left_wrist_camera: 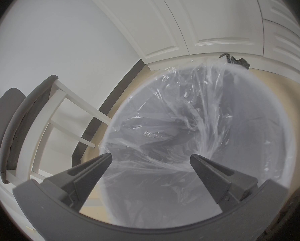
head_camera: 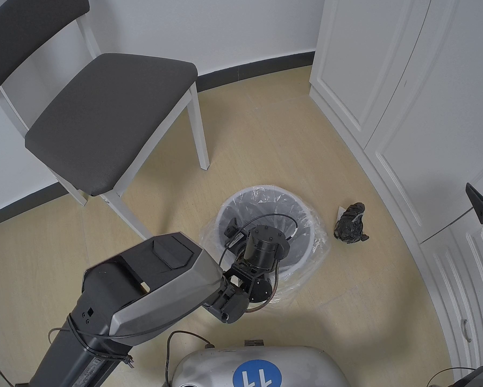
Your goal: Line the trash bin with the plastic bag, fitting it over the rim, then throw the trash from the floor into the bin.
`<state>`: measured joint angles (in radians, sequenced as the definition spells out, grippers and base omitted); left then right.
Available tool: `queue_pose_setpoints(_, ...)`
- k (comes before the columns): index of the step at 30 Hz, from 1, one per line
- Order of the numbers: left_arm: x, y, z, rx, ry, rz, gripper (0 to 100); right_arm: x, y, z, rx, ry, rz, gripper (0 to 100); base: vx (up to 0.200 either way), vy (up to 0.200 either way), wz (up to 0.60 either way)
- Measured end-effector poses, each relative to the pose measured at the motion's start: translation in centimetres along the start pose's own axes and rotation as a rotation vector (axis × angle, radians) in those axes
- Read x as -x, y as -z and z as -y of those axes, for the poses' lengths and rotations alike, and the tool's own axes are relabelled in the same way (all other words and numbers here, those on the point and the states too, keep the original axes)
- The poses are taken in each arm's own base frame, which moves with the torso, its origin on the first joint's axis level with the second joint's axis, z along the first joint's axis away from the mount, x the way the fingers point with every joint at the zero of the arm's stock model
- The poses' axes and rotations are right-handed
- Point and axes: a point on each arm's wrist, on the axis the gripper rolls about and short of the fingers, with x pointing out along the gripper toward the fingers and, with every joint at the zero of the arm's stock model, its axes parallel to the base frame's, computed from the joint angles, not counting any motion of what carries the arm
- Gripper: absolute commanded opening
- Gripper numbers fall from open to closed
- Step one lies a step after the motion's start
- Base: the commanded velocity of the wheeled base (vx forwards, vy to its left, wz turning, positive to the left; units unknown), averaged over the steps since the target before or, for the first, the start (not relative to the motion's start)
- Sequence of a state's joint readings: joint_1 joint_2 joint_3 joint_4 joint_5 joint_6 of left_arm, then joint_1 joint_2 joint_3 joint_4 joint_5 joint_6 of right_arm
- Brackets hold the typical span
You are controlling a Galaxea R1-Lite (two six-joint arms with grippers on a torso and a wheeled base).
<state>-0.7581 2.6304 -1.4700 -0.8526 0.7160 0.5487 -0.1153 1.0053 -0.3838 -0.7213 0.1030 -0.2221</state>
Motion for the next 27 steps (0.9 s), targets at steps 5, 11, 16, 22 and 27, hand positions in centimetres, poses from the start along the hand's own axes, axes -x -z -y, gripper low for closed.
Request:
queue_pose_setpoints(5,1.3,-0.4,-1.0,0.019,-0.001,0.018,100,-0.1,0.1,-0.1,-0.001,-0.008,-0.004,100,0.0,0.0,0.0)
queue_pose_setpoints(11,3.1,-1.0,-2.4,0.066,-0.017,0.061,100,-0.5,0.4,-0.3,-0.005,-0.029,-0.023,100,0.0,0.0,0.0)
queue_pose_setpoints(16,5.0,0.1,-3.5,0.104,0.0,0.046,100,-0.9,0.7,-0.6,-0.01,-0.051,-0.04,100,0.0,0.0,0.0)
queue_pose_setpoints(22,8.8,2.7,-4.2,0.102,0.083,-0.008,100,-1.3,1.0,-0.8,-0.015,-0.069,-0.058,100,0.0,0.0,0.0)
queue_pose_setpoints(27,12.0,4.2,-4.5,0.104,0.181,-0.011,100,-1.6,1.3,-0.9,-0.017,-0.078,-0.07,100,0.0,0.0,0.0)
